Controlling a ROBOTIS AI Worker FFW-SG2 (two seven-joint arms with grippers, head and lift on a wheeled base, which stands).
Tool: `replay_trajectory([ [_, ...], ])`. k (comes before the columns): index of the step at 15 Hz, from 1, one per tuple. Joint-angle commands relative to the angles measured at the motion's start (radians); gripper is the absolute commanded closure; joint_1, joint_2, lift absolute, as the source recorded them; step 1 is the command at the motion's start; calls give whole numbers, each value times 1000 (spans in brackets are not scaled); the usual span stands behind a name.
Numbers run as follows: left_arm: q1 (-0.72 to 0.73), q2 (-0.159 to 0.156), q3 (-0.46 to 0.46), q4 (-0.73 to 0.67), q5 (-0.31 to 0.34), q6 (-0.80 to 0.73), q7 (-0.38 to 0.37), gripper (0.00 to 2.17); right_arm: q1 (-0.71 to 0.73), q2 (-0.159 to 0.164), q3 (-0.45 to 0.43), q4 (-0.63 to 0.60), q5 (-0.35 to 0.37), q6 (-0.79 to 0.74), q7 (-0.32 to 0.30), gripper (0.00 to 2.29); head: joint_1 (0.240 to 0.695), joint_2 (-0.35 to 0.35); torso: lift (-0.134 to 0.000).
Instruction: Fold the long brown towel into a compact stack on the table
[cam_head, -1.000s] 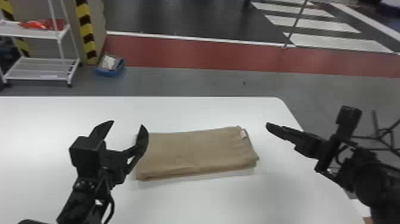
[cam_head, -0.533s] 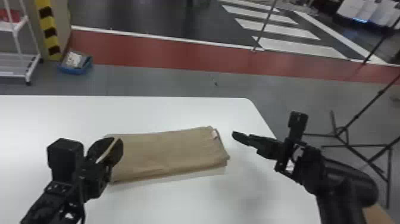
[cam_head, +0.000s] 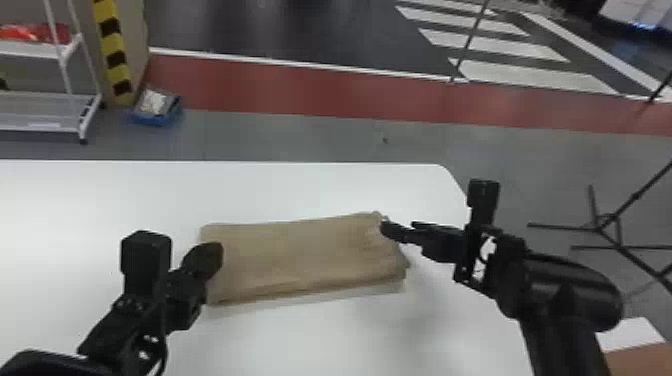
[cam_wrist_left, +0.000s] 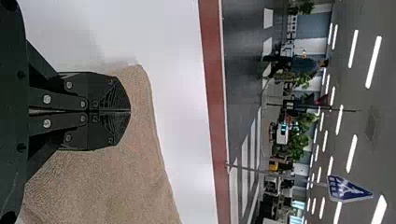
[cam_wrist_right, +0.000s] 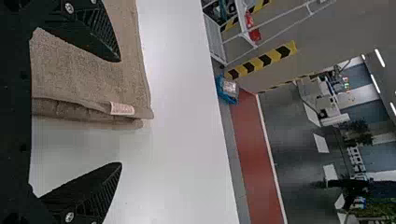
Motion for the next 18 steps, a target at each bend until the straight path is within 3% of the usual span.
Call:
replay_trajectory([
  [1,-13,-1,-1,22,0,0,-5,2142,-28,15,28,37,27,1,0,97,695,-250,-111],
  [11,-33,2,3,65,-18,-12,-17,2142,-49,31,83,67,99,68,-5,218,695,-214,-111],
  [18,-48,0,0,85,-20,-12,-17,2142,20,35,17,-49,95,105,-19,218,695,-224,-111],
])
